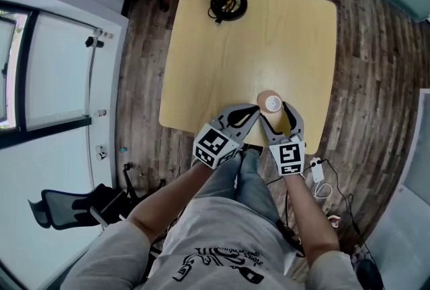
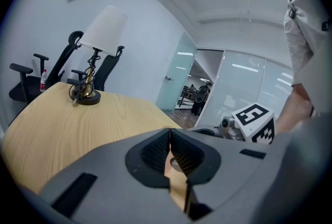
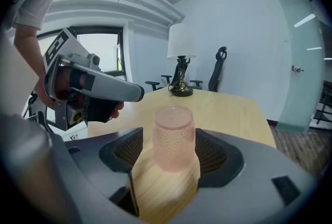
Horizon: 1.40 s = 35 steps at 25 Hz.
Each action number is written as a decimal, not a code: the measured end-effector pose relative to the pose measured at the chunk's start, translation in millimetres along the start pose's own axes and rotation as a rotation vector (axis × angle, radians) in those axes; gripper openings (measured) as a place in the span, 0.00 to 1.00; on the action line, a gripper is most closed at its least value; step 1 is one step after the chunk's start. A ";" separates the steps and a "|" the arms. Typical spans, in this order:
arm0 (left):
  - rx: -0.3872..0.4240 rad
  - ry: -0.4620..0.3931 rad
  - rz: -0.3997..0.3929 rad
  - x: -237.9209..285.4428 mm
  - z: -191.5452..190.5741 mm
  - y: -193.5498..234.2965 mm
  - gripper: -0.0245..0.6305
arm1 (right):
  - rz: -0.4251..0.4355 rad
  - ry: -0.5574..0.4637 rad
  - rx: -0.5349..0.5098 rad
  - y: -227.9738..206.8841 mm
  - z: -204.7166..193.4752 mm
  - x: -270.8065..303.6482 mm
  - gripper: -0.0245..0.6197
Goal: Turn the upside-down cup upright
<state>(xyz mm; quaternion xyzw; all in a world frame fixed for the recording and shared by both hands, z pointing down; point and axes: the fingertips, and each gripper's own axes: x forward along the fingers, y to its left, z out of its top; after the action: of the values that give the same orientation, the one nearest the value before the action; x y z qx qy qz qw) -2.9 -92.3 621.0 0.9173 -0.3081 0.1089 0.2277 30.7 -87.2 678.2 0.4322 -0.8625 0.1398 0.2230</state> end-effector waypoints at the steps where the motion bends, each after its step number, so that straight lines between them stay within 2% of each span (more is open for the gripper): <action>1: -0.004 0.002 0.001 0.4 -1.9 0.8 0.05 | -0.002 0.001 -0.005 -0.4 -0.3 1.3 0.50; 11: -0.024 0.004 0.011 4.3 -8.9 9.1 0.05 | 0.006 -0.009 -0.051 -3.8 5.7 19.8 0.51; 24: -0.051 0.005 0.030 -7.9 -21.7 9.5 0.05 | 0.008 -0.021 -0.033 -3.8 0.4 18.8 0.51; 35: -0.066 -0.006 0.043 -23.0 -17.6 5.2 0.05 | -0.007 -0.049 -0.014 -6.4 19.0 4.8 0.51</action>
<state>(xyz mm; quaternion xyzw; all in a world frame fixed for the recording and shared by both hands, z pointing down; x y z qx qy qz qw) -25.2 -75.6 630.3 0.9027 -0.3318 0.1009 0.2546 28.4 -102.5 664.6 0.4369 -0.8672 0.1224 0.2053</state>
